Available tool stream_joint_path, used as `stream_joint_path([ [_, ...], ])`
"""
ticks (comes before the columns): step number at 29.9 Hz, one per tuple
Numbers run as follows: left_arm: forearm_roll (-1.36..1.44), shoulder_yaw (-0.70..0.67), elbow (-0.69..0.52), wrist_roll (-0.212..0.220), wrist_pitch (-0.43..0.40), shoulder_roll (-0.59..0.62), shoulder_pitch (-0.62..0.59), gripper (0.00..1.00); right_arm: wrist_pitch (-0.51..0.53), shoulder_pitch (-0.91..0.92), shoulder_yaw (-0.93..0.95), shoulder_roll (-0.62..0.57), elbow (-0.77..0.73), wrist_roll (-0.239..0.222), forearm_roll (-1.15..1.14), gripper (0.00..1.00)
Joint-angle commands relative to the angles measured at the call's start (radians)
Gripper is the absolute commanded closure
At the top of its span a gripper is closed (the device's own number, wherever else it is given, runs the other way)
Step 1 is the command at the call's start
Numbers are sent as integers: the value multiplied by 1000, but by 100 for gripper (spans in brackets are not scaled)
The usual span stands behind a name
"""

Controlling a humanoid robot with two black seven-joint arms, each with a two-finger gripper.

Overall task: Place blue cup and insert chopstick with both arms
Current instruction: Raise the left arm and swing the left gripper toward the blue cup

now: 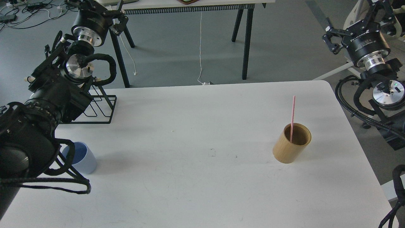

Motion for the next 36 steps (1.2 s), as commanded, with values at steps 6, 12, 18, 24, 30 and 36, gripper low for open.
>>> stream_joint_path([
  [6, 1, 2, 0, 0, 0, -1, 0, 0, 0, 0, 0, 0, 4, 0, 0, 0],
  [12, 14, 63, -5, 15, 0, 33, 26, 0, 0, -3, 0, -21, 43, 0, 0, 0],
  [18, 22, 179, -5, 14, 0, 122, 32, 0, 0, -3, 0, -35, 51, 0, 0, 0],
  [24, 46, 268, -5, 14, 0, 172, 21, 0, 0, -3, 1, -35, 51, 0, 0, 0],
  [30, 131, 286, -8, 14, 0, 192, -12, 0, 0, -5, 0, -34, 49, 0, 0, 0],
  [36, 223, 288, -8, 15, 0, 208, -17, 0, 0, -5, 0, -35, 49, 0, 0, 0],
])
